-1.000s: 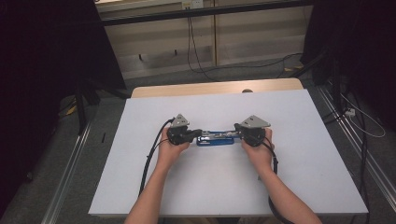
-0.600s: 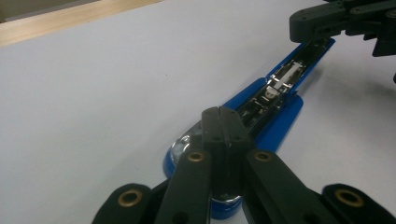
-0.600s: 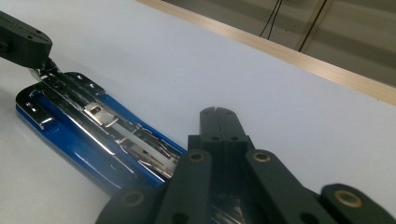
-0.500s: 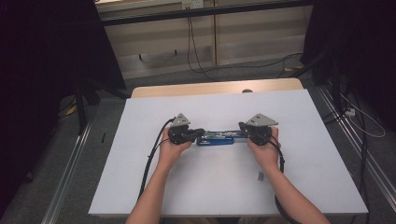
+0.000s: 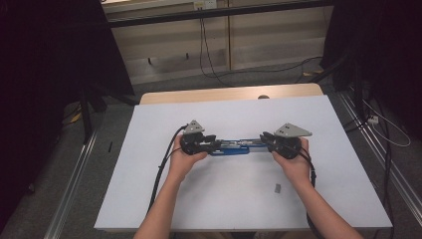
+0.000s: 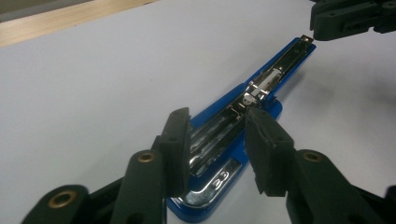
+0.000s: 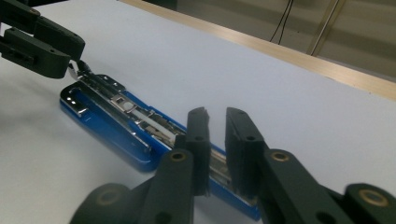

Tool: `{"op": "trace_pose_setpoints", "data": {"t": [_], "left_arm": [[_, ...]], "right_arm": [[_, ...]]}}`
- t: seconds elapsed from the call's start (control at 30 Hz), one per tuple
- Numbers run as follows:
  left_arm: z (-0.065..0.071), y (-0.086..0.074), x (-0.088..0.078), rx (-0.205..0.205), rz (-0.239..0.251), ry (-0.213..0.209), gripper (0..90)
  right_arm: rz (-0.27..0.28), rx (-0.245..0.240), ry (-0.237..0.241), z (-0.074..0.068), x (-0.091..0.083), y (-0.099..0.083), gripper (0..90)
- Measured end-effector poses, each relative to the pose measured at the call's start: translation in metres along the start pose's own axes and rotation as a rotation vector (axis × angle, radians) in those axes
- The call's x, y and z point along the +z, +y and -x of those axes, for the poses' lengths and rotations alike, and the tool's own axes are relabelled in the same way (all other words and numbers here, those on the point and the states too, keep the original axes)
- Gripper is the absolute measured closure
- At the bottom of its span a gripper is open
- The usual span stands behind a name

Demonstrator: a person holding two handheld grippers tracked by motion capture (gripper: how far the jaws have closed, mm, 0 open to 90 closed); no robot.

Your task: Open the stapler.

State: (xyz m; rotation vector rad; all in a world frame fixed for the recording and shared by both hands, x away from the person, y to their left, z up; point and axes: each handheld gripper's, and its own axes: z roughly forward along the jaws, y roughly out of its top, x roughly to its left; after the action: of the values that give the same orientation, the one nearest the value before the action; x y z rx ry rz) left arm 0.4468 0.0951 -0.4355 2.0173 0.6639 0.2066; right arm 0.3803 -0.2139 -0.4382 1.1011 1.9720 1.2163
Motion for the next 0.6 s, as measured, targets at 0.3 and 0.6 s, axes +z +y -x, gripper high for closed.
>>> {"op": "trace_pose_setpoints", "data": {"t": [0.3,0.6], "left_arm": [[0.006,0.005,-0.011,0.008,-0.015,0.018,41.4],[0.012,0.006,-0.018,-0.007,-0.027,0.024,25.9]], "right_arm": [[-0.040,0.008,0.041,-0.003,-0.022,-0.008,53.4],[-0.067,0.036,0.071,-0.006,-0.044,-0.015,35.6]]}}
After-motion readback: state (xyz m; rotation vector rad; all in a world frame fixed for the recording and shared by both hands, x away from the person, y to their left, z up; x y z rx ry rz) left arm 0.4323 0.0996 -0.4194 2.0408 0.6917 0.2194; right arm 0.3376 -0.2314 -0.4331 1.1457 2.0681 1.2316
